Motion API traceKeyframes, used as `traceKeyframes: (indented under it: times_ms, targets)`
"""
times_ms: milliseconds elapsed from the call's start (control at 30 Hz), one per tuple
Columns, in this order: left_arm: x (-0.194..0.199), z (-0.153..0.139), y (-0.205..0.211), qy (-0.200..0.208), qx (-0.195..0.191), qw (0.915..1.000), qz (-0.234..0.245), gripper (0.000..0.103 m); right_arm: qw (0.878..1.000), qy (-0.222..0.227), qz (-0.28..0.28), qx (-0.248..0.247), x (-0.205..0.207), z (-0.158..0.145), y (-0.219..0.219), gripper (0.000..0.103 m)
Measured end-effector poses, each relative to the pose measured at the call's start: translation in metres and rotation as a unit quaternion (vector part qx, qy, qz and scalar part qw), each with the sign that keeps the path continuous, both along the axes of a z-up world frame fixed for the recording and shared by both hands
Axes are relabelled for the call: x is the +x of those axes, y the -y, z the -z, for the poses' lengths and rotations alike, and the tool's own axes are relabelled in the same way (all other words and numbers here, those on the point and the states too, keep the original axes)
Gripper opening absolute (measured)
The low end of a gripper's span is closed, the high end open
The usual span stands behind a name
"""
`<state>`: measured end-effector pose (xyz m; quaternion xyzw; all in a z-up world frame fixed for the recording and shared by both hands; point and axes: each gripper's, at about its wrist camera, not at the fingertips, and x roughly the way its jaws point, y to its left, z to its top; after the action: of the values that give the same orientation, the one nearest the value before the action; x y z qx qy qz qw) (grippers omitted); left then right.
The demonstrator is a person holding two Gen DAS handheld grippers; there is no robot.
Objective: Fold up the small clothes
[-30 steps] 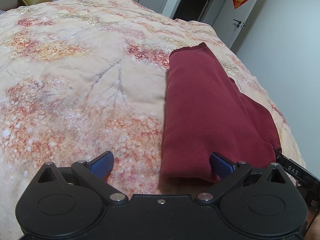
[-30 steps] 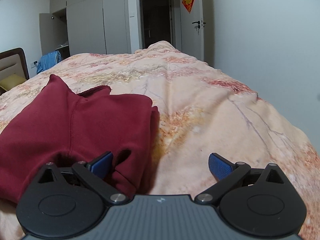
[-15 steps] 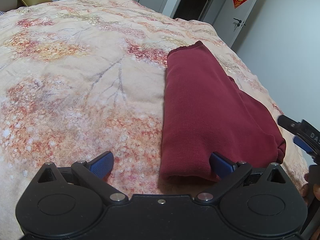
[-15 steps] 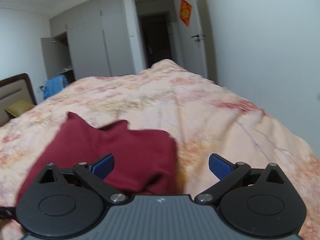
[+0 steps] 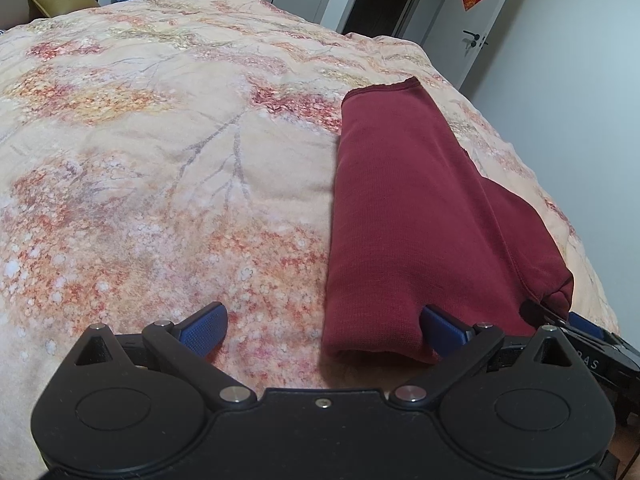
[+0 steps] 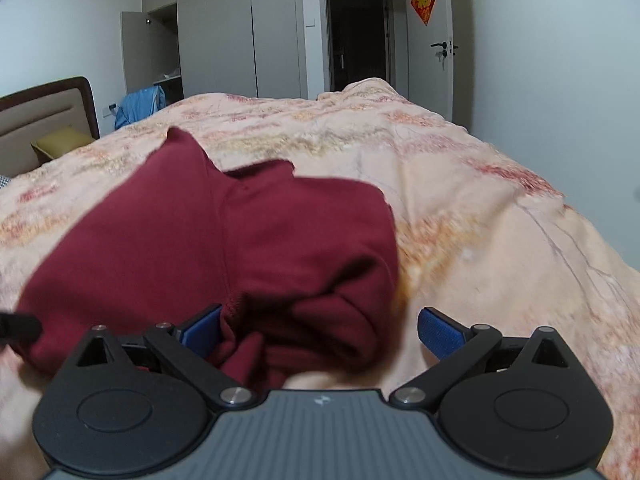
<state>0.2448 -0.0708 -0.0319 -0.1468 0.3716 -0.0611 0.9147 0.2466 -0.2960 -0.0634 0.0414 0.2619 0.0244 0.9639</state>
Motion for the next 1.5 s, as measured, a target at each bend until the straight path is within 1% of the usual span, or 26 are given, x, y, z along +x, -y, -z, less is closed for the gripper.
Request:
traceKeyframes:
  times_ms: [133, 467, 833, 967, 1100, 1267, 1367, 1467, 1500]
  targets:
    - [-0.001, 0.000, 0.001, 0.000, 0.001, 1.0000, 0.001, 0.102, 1.000, 0.001, 0.006, 0.014, -0.008, 0.005, 0.006, 0.103]
    - [-0.002, -0.001, 0.001, 0.000, 0.000, 1.0000, 0.002, 0.102, 1.000, 0.002, 0.011, 0.018, -0.012, 0.005, 0.009, 0.103]
    - [-0.002, -0.001, 0.001, 0.000, 0.000, 1.0000, 0.002, 0.102, 0.999, 0.005, 0.012, 0.038, -0.019, 0.008, 0.017, 0.103]
    - [-0.004, -0.002, 0.001, -0.001, 0.002, 1.0000, 0.004, 0.102, 0.999, -0.004, 0.008, 0.038, -0.022, 0.009, 0.020, 0.103]
    - [-0.005, -0.008, 0.000, 0.001, -0.001, 1.0000, 0.008, 0.102, 0.998, -0.004, 0.004, 0.065, -0.028, 0.003, 0.027, 0.103]
    - [-0.001, -0.021, -0.006, 0.019, -0.017, 0.9997, 0.004, 0.102, 0.994, 0.018, 0.002, 0.106, -0.031, -0.011, 0.045, 0.103]
    - [0.016, -0.027, -0.007, 0.029, -0.011, 0.9995, 0.010, 0.102, 0.992, 0.023, -0.005, 0.127, -0.017, -0.018, 0.055, 0.103]
    - [0.038, -0.029, -0.006, 0.040, -0.001, 0.9990, 0.023, 0.102, 0.989, 0.006, -0.017, 0.147, 0.010, -0.019, 0.059, 0.103]
    - [0.048, -0.028, -0.005, 0.036, 0.001, 0.9989, 0.029, 0.102, 0.988, 0.002, -0.022, 0.153, 0.020, -0.019, 0.059, 0.103]
